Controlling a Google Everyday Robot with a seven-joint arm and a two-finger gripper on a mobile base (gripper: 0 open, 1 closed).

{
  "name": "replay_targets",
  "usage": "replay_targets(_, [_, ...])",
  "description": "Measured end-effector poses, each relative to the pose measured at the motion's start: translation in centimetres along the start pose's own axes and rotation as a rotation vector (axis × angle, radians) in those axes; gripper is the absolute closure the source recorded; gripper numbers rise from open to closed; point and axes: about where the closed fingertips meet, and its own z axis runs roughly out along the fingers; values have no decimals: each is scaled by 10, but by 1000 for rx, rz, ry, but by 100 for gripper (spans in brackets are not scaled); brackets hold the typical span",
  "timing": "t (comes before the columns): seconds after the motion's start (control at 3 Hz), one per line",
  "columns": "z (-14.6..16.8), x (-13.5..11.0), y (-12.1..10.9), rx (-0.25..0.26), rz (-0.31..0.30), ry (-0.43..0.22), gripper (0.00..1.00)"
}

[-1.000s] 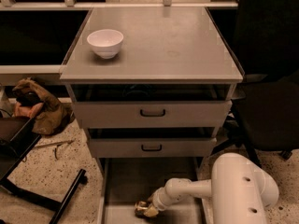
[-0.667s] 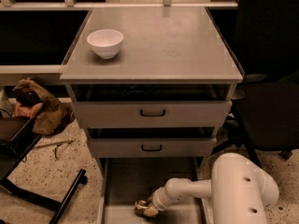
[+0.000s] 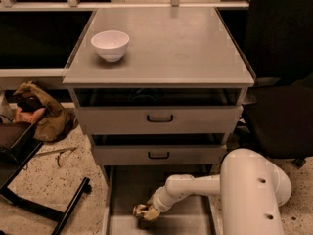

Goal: Pick orange can from bottom drawer and place on counter

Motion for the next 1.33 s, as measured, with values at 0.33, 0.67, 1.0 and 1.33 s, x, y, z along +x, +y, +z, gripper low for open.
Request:
replay_targets(0.33, [-41, -51, 6, -2, -53, -23, 100])
replay_targets(0.67, [-92, -94, 10, 11, -99, -46, 100])
replay_targets(1.0, [-92, -94, 10, 11, -99, -46, 100])
replay_targets(1.33, [-111, -107, 8, 30, -108, -48, 100])
